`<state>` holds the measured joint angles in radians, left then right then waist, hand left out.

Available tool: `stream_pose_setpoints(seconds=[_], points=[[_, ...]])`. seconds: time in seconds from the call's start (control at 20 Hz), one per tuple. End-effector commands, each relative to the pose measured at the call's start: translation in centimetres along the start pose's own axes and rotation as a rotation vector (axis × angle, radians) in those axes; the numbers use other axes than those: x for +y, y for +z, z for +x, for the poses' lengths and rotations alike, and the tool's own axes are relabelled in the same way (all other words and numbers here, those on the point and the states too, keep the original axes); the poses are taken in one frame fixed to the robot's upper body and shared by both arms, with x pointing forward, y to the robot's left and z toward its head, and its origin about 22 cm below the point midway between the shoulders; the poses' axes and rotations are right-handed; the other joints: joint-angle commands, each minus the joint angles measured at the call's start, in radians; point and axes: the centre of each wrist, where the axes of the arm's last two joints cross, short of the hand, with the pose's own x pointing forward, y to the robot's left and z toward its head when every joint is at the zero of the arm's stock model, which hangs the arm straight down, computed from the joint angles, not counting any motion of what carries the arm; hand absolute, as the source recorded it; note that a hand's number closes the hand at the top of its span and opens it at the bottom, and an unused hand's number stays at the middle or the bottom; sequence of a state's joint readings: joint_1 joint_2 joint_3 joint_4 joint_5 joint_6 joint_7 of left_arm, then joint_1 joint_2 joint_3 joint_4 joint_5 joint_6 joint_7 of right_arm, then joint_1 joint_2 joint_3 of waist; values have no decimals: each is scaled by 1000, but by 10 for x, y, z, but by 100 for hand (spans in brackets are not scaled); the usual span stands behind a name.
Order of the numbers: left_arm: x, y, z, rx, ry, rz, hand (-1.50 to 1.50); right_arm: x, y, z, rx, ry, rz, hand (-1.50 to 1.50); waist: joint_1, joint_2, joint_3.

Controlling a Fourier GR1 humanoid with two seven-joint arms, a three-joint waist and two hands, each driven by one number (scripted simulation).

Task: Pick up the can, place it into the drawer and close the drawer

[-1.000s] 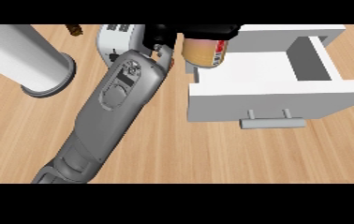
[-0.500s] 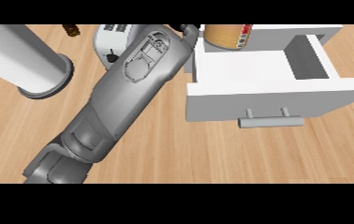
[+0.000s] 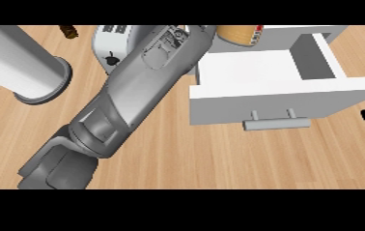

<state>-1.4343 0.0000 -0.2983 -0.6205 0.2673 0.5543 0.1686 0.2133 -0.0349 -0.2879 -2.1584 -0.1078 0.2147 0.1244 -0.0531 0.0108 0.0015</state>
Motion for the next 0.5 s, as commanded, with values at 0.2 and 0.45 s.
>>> stream_pose_setpoints(seconds=[0.2, 0.45], points=[[-5, -5, -12, 54, -24, 8, 150, 1, 0, 1, 2, -12, 19, -150, -19, 2, 1], [-9, -5, -16, 28, -75, 45, 150, 6, -20, 9, -5, 4, 23, -150, -36, 8, 1]])
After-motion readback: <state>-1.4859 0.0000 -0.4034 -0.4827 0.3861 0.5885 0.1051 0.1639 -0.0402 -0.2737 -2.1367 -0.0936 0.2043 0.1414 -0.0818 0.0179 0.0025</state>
